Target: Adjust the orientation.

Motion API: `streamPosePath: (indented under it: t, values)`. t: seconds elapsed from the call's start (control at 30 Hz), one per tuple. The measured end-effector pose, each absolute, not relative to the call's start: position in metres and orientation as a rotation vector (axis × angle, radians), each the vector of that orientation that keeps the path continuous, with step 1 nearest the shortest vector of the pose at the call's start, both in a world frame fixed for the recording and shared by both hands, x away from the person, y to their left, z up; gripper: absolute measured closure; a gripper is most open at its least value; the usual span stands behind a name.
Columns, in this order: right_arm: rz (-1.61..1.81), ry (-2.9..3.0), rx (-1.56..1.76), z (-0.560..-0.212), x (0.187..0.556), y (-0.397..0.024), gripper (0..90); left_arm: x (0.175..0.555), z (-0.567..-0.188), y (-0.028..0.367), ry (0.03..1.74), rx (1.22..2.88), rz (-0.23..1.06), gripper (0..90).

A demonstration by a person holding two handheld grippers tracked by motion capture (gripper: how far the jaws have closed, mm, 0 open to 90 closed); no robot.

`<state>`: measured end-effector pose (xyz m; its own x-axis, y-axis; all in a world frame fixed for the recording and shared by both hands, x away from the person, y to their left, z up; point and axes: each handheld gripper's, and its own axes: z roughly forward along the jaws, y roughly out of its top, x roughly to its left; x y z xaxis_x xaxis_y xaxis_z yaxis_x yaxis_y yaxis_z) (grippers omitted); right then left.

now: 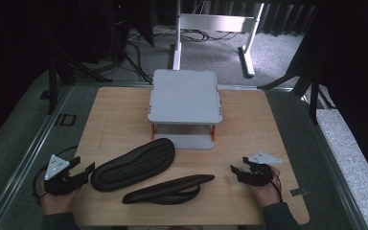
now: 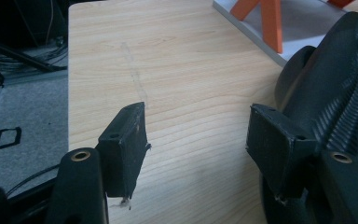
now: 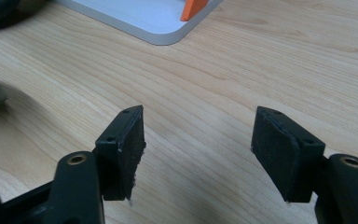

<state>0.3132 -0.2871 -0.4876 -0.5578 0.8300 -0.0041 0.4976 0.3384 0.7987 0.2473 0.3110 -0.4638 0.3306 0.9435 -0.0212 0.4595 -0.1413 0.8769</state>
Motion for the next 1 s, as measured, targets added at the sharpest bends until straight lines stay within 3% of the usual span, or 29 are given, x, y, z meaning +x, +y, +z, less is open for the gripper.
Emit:
streamPosePath:
  t: [0.53,1.0]
  values:
    - [1.083,2.205,1.16,-0.488,0.313,-0.285,34.4,0.246,-0.454,0.314,1.231,1.726,0.697,38.3]
    - [1.083,2.21,1.159,-0.489,0.314,-0.284,34.4,0.259,-0.435,0.303,1.12,1.785,0.603,35.5]
